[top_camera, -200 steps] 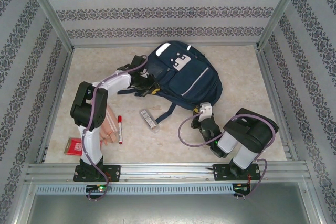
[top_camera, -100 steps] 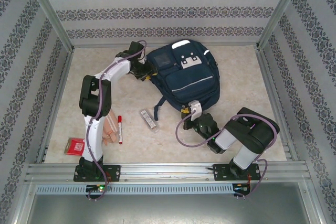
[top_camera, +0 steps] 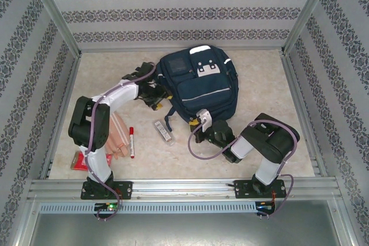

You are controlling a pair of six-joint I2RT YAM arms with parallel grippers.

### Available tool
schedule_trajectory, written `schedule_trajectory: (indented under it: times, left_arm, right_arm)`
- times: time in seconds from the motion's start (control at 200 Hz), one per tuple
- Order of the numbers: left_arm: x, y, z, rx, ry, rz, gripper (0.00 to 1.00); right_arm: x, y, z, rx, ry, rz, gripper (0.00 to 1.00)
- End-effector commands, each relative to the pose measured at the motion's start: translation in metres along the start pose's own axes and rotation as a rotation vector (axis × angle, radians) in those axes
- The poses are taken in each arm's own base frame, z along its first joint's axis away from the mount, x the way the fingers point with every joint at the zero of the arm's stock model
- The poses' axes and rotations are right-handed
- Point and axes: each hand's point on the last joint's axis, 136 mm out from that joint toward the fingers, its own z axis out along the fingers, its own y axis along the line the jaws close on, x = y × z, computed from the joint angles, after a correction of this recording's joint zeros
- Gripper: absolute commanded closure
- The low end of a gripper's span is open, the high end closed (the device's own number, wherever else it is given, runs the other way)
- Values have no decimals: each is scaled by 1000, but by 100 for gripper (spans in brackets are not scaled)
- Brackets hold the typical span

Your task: Pack books, pencil case, and school supplies into a backpack

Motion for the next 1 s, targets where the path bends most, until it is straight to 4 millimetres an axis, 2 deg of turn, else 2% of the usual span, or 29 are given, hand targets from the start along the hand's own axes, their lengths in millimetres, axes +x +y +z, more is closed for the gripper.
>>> schedule_trajectory:
  times: [0.0, 0.055, 0.115, 0.27, 0.37, 0.45, 0.535, 0.64, 0.73, 0.889, 0.959, 0.994]
  left_arm:
    - [18, -43, 7, 70, -35, 11, 44]
    - [27, -45, 15, 41, -47, 28, 45]
    - [34, -37, 26, -3, -66, 11, 47]
    - [52, -13, 50, -61, -96, -78, 62]
    - [55, -5, 49, -99, -132, -53, 70]
    - [50, -3, 41, -112, -171, -25, 79]
    - [46, -5, 31, -128, -198, 16, 78]
    - [51, -10, 26, -143, -171, 63, 59]
    - [63, -5, 32, -165, -152, 73, 54]
    - [72, 7, 55, -160, -118, -4, 55]
    - [71, 9, 59, -159, -129, -25, 63]
    - [67, 11, 58, -168, -150, -23, 70]
  right_arm:
    - [-3, 13, 5, -80, -8, -35, 100]
    - [-4, 14, 5, -90, -6, -41, 100]
    - [-5, 16, 5, -98, -7, -45, 100]
    - [-5, 14, 2, -85, -8, -41, 100]
    - [-6, 11, 1, -71, -12, -34, 100]
    - [-5, 5, -1, -47, -12, -19, 100]
    - [-6, -1, -3, -27, -19, 0, 100]
    - [-7, -5, -2, -19, -26, 9, 100]
    - [-11, -2, 1, -37, -31, 3, 100]
    - [-17, 1, 2, -47, -43, -4, 100]
    - [-17, 2, 1, -49, -41, -2, 100]
    - [-17, 2, 1, -50, -38, -4, 100]
